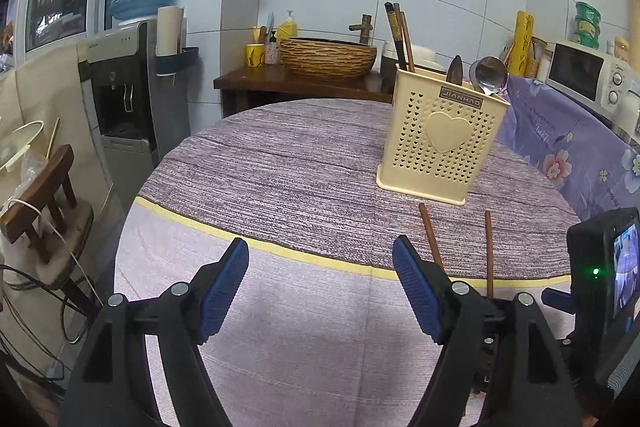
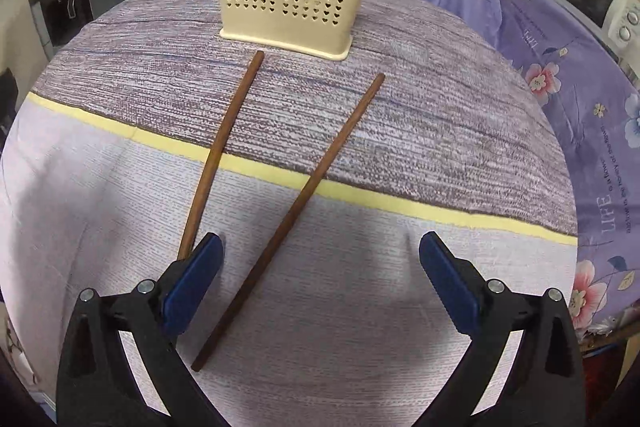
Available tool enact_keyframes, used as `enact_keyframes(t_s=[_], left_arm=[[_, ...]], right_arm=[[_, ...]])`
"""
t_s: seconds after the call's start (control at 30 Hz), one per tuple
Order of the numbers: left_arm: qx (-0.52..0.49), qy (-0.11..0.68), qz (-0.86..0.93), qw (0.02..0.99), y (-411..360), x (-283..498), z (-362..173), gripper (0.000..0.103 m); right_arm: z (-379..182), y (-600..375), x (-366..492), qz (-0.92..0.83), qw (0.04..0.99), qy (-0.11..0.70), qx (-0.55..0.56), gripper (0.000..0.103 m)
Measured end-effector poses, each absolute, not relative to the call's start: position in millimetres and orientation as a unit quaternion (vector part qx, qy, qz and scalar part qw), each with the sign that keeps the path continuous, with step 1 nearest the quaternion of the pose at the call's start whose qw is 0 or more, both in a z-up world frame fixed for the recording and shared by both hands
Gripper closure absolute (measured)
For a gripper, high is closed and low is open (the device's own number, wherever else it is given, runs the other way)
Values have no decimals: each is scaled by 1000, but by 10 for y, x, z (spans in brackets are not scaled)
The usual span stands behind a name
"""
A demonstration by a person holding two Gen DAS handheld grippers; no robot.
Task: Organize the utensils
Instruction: 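Withdraw both grippers to the last two brown chopsticks, then grasp one brown chopstick with the left gripper while the right gripper grasps the other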
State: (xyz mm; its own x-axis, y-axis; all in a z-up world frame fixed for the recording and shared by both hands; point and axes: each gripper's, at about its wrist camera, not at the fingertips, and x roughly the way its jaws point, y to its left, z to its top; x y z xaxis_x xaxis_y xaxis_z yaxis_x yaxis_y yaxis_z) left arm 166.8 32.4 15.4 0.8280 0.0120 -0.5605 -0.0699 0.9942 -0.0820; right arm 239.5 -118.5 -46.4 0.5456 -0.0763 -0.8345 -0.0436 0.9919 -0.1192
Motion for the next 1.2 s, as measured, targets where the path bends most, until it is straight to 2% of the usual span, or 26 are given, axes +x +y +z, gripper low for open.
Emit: enact_keyframes(t_s=[0.37,0.67,0.8,0.87,1.2], left_arm=[[-48,318,-2,947,229,1673,18,29],[-54,364,-37,929,91,1751,-133,29],[-51,385,-53,920,29,1869,-139,30],[-50,398,-72,913,-34,1986,-131,34],[-18,455,-94,886,-550,2755,-347,55]], right_arm=[[-453,-1667,2222,-39,872,482,-73,6],[-460,-1971,2167,31,897,440,24,6],[-325,-2040,2271,50,907,416,54,14],[-279,-2113,2360,45,906,415,72,18],[-253,-2315,2374,21,908,407,101,18]])
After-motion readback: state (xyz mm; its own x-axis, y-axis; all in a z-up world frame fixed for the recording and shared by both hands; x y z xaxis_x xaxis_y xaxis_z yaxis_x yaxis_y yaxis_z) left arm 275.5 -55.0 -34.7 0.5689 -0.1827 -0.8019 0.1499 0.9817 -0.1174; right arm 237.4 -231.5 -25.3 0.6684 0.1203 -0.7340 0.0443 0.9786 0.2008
